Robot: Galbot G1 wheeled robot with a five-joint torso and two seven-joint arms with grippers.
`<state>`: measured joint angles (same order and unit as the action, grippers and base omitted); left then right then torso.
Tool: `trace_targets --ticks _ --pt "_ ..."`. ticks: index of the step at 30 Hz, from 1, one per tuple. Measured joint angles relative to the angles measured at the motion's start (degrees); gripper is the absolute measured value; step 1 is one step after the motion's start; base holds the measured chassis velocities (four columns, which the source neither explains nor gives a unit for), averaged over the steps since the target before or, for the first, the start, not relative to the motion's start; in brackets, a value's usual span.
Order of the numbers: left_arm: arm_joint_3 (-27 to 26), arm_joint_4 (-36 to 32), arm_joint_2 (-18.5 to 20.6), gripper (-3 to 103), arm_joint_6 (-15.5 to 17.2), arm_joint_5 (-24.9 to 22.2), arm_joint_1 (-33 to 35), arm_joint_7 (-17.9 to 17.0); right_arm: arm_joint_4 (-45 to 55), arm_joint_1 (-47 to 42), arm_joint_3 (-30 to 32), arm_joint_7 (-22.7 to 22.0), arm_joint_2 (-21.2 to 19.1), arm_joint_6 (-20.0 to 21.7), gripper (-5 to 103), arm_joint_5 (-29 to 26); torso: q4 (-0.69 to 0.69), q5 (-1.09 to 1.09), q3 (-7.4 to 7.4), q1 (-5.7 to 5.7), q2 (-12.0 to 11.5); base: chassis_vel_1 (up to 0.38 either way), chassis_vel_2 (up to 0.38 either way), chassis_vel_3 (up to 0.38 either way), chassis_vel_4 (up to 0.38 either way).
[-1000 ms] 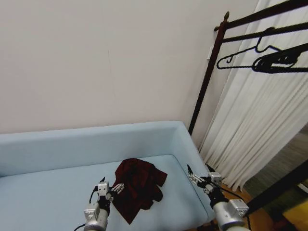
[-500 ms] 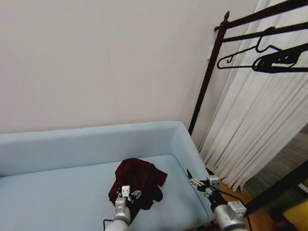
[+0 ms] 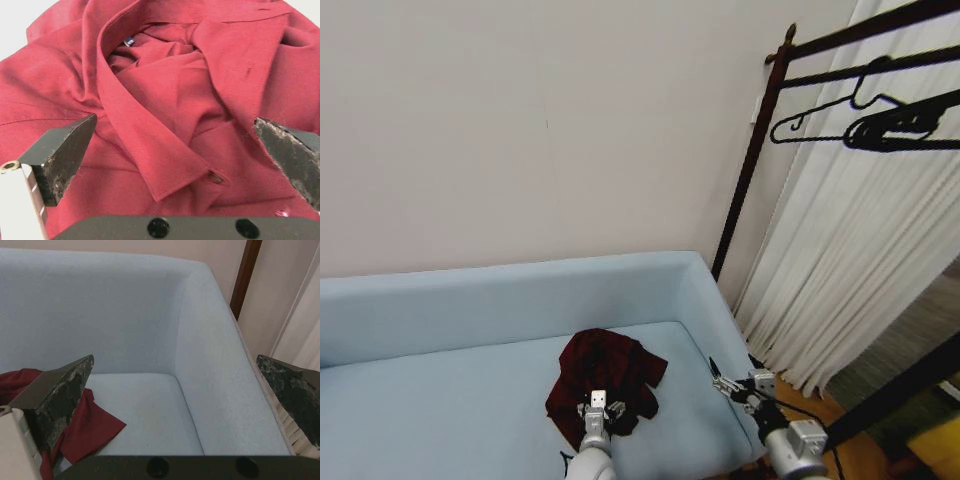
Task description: Pick up the clothes from the sofa and hang them on the clothes hanger.
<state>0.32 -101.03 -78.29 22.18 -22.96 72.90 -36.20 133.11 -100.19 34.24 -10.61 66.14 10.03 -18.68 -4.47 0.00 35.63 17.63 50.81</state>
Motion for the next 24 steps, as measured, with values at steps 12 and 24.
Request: trace_targets --ticks 12,24 --pt "-1.26 3.78 -0.09 84 0.19 -1.03 -0.76 0.43 -2.07 1.65 -0.87 0.12 0.11 -0.19 100 0.33 0.00 0.00 0.00 0.00 0.00 0.000 0.000 0.000 0.000" --pt "-0.86 5.37 -0.21 41 0.19 -0.93 -1.74 0.75 -4.12 3.78 -1.22 0.23 -0.16 -0.53 100 0.32 0.00 0.00 0.00 0.00 0.00 0.000 0.000 0.000 0.000"
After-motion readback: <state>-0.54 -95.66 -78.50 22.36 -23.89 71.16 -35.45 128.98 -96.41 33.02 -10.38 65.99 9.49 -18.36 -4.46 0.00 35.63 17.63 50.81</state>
